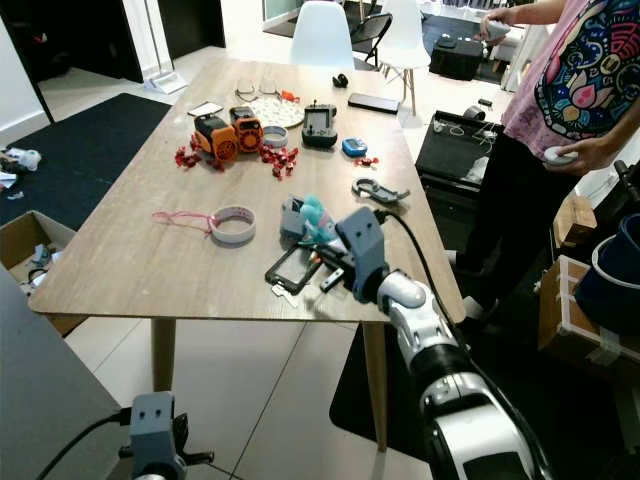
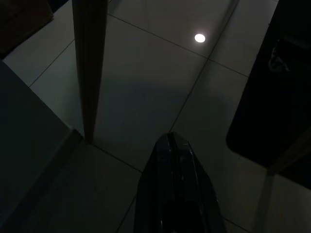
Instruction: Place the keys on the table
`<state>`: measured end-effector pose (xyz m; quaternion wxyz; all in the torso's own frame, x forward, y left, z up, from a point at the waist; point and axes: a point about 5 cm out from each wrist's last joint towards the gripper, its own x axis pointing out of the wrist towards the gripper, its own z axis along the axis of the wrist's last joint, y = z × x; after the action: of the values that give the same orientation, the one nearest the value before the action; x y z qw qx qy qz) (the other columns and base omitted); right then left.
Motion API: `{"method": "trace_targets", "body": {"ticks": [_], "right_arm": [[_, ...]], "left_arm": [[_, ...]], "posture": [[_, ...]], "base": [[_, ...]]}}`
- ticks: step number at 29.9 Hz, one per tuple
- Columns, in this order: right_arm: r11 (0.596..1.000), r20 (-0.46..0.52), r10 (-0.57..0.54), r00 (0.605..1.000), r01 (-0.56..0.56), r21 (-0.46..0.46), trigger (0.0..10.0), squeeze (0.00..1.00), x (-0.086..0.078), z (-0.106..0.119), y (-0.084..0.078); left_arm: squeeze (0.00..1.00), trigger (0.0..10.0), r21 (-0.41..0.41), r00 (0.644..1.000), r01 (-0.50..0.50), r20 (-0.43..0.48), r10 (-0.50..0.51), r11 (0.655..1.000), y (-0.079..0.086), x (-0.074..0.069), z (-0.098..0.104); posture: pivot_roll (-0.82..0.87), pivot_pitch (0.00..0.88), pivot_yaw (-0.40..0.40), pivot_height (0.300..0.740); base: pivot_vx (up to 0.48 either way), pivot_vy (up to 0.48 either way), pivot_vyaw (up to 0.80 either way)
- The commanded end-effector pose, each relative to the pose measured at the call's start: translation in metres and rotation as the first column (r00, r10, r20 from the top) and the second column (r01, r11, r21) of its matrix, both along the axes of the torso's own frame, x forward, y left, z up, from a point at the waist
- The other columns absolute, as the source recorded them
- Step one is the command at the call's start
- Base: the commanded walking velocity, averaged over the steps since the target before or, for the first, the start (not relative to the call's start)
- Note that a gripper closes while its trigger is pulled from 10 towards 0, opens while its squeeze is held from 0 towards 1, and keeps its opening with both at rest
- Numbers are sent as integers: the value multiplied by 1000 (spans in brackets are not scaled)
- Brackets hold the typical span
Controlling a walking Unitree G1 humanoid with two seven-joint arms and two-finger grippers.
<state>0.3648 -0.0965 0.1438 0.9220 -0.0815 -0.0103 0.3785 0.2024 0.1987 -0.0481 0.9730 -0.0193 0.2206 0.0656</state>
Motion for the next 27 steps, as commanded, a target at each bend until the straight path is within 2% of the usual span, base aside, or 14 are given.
{"method": "trace_targets", "body": {"ticks": [1, 11, 13, 14, 15, 16, 19, 20, 21, 22, 25, 27], "right_arm": [[1000, -20, 20, 1000, -20, -19, 10000, 0, -4, -6, 1], [996, -56, 85, 995, -87, -22, 10000, 0, -15, -14, 9], [995, -74, 98, 992, -100, -16, 10000, 145, -17, -15, 10], [995, -74, 98, 992, -100, -16, 10000, 145, -17, -15, 10], [995, -78, 97, 992, -98, -9, 10000, 663, -17, -15, 10], [995, -79, 96, 992, -97, -9, 10000, 1000, -16, -14, 9], [996, -67, 87, 994, -89, -25, 10000, 1000, -16, -13, 9], [997, -35, 46, 998, -48, -57, 10000, 141, -13, -10, 6], [997, -35, 46, 998, -48, -57, 10000, 141, -13, -10, 6], [998, -13, 6, 1000, -7, -63, 10000, 0, -11, -7, 2], [998, -9, -54, 999, 53, -30, 10000, 0, -6, -1, -6], [995, -29, -66, 997, 63, -74, 10000, 0, -6, -5, -13]], "left_arm": [[0, 10000, -9, 1000, 1, -25, -2, 1000, -1, -6, -5], [0, 10000, -16, 1000, 9, -26, -9, 1000, -2, -6, -5], [0, 10000, -17, 1000, 14, -26, -14, 1000, -2, -6, -5], [0, 10000, -17, 1000, 14, -26, -14, 1000, -2, -6, -5], [0, 10000, -17, 1000, 15, -26, -15, 1000, -3, -5, -5], [0, 10000, -17, 1000, 15, -26, -16, 1000, -3, -5, -4], [0, 10000, -17, 1000, 15, -26, -15, 1000, -3, -5, -4], [0, 10000, -18, 1000, 16, -27, -16, 1000, -3, -5, -5], [0, 10000, -18, 1000, 16, -27, -16, 1000, -3, -5, -5], [0, 10000, -18, 999, 17, -28, -17, 1000, -3, -5, -5], [0, 10000, -19, 999, 20, -30, -20, 1000, -3, -6, -5], [0, 10000, -18, 999, 23, -33, -23, 1000, -3, -6, -5]], "posture": [[42, 60, -72, 740], [42, 59, -69, 740], [42, 59, -69, 740], [42, 59, -69, 740], [43, 59, -70, 740], [43, 60, -71, 740], [42, 60, -70, 740], [42, 59, -69, 740], [42, 59, -69, 740], [41, 59, -69, 740], [38, 56, -65, 740], [36, 53, -63, 740]], "base": [[0, 0, 0], [0, 0, 0], [0, 0, 0], [0, 0, 0], [0, 0, 0], [0, 0, 0], [0, 0, 0], [0, 0, 0], [0, 0, 0], [0, 0, 0], [0, 0, 0], [0, 0, 0]]}}
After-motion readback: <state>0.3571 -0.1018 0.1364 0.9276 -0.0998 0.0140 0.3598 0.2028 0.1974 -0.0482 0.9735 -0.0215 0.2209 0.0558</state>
